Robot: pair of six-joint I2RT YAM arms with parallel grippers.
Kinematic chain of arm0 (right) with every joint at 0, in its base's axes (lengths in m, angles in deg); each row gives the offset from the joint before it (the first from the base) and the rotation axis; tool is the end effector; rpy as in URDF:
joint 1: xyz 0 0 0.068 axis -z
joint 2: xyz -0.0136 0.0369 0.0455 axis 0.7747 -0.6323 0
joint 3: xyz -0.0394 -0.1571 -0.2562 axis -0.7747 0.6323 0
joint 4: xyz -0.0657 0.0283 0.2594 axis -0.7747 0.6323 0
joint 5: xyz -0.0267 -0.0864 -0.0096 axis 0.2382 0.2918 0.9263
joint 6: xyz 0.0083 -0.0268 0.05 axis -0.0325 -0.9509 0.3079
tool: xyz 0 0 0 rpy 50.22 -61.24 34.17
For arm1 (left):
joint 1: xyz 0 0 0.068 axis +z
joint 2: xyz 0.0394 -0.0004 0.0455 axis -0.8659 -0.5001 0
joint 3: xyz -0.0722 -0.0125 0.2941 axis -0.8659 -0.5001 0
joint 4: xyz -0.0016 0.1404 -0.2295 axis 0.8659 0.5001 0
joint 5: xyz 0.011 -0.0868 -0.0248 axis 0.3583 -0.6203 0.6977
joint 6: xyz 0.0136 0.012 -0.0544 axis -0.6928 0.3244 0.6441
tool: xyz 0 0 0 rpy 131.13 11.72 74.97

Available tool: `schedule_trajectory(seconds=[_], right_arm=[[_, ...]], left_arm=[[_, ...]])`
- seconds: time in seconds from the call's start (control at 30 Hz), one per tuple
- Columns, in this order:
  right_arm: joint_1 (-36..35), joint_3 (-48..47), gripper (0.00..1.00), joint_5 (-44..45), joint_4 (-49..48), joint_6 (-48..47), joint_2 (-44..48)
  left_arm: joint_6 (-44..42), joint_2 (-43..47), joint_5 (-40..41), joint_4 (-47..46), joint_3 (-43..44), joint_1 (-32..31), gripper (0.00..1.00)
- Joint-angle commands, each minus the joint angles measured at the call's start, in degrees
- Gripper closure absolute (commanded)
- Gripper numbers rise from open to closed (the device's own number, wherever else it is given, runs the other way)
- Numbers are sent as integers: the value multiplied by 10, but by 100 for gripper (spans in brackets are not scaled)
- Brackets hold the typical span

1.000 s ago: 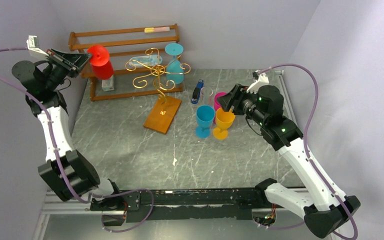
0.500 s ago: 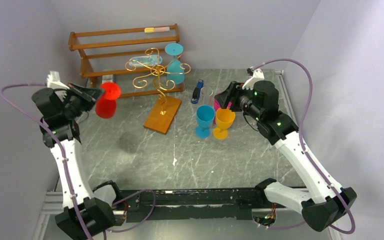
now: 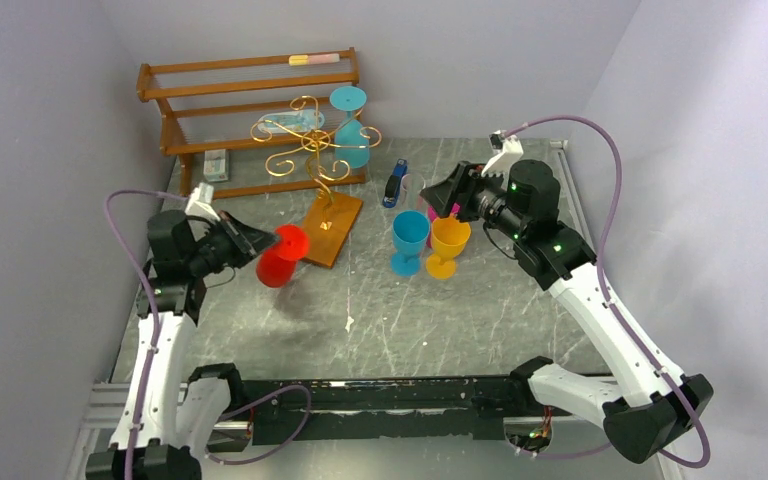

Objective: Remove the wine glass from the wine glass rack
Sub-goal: Place the wine glass at the center of the board.

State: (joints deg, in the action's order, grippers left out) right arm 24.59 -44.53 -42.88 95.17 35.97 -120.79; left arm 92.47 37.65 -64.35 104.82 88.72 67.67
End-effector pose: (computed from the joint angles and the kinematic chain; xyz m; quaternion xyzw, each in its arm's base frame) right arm 0.2070 0.1078 0.4245 -0.0409 0.7839 0.3202 0.5304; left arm 0.1761 -0.0016 0.3250 -0.1715 0.7945 -0.4154 0.4084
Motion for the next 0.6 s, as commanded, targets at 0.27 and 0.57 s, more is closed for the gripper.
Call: schedule_trajectory(seconds=[0.27,0.57], right_arm=[[2,38,35,-237,-106,54,-15],[-9,83,36,-387,-163,109,-35]], left_arm=[[-12,-25,-4,-128,-21,-272,95],[62,-33,-25,-277,-42,-326,95]])
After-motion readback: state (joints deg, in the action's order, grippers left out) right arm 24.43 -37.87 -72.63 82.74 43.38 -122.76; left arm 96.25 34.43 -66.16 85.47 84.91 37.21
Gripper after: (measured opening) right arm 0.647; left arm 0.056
